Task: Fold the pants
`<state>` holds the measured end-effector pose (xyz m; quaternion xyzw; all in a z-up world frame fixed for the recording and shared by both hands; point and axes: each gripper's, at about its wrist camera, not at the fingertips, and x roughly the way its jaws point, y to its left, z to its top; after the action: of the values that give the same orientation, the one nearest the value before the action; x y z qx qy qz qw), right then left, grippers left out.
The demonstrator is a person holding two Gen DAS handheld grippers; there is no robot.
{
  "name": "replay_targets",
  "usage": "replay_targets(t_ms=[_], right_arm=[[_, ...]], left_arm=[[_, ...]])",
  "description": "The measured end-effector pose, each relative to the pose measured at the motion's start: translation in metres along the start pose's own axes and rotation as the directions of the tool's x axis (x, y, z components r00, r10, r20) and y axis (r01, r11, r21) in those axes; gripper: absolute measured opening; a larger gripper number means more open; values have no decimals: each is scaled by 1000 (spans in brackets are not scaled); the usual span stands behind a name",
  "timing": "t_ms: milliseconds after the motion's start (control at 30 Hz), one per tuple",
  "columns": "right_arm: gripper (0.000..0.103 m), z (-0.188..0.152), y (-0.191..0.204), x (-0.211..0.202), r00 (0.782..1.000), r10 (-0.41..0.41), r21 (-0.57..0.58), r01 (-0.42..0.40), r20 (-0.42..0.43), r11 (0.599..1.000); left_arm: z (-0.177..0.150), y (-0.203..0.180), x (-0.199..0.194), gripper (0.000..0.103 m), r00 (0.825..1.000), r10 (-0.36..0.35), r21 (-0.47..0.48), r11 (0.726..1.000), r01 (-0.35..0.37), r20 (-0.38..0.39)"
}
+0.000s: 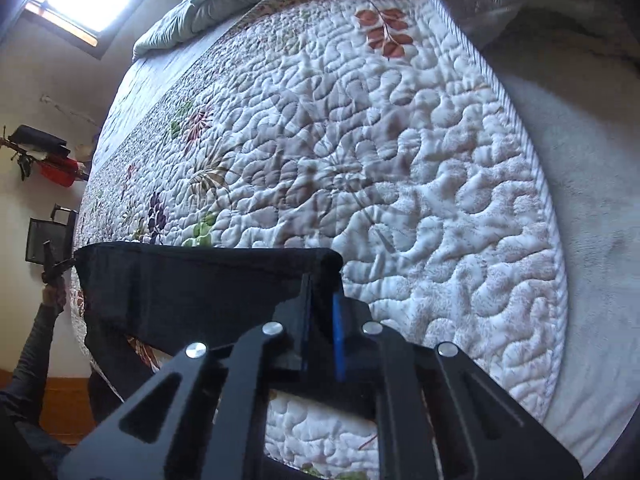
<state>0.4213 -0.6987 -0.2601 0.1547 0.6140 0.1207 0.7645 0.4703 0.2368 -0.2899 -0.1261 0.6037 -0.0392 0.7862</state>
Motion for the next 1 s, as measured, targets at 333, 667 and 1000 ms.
replay_targets(t_ms=[333,667,1000], right_arm=[[7,-19,42,-60,987,-107,-84,117,116,990],[7,-122,72,-96,850,-326,-120,406,413,906],[7,-263,82,-43,669,-549,-19,642,501,766]], left_arm=[[-20,-47,-87,12,990,2,88,996,-14,139],[-117,-72,-170,12,944,-63,190,982,0,325],[-233,-21,-142,16,962,-61,81,996,40,267]])
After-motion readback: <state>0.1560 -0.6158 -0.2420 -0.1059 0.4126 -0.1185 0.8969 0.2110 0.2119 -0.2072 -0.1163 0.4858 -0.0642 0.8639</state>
